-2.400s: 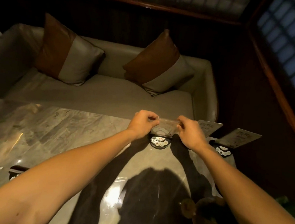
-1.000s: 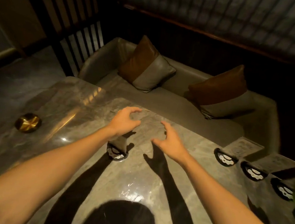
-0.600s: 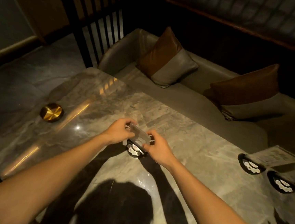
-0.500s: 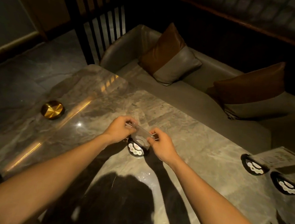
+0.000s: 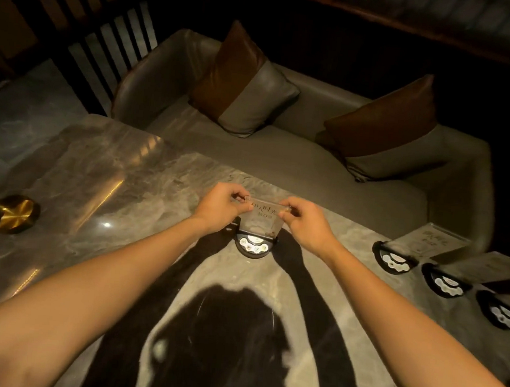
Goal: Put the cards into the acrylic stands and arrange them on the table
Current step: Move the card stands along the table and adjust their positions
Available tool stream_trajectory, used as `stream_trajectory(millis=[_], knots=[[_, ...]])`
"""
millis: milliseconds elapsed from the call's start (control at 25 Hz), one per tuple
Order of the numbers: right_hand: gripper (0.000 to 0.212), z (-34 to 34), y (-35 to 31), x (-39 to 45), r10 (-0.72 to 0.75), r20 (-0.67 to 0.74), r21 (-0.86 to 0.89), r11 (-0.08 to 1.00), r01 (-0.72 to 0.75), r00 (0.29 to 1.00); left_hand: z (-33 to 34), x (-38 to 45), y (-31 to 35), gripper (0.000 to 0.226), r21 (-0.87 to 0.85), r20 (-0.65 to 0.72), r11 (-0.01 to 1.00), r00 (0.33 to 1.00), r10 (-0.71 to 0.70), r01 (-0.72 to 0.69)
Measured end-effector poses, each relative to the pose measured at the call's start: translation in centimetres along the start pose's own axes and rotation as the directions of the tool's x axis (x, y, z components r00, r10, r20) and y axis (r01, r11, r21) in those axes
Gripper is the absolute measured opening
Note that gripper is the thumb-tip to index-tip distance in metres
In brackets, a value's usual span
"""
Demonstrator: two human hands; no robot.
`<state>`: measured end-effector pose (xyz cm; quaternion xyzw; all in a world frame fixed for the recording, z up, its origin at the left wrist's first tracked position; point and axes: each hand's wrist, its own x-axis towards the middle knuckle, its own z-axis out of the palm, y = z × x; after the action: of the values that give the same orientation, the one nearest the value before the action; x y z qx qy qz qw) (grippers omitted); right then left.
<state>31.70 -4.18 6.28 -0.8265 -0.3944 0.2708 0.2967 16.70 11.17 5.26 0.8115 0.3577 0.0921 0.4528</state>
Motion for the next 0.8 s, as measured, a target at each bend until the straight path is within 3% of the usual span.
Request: stream_trajectory(millis=[400,800], knots=[[0.014,-12.3,11.0,1.2,0.171,-0.183,-0.021,0.984,-0.178,0.968,12.7,8.1,10.3,0.014,0.065,0.087,0.983,0.982,0.166,-0.172],[0.018,-14.1,16.1,1.2,0.256,-0.18,0.023,0.967,-0.256,0.95,18.1,10.5,12.1,0.011,0.081,0.141,0.984,0.98,0.144,-0.156]])
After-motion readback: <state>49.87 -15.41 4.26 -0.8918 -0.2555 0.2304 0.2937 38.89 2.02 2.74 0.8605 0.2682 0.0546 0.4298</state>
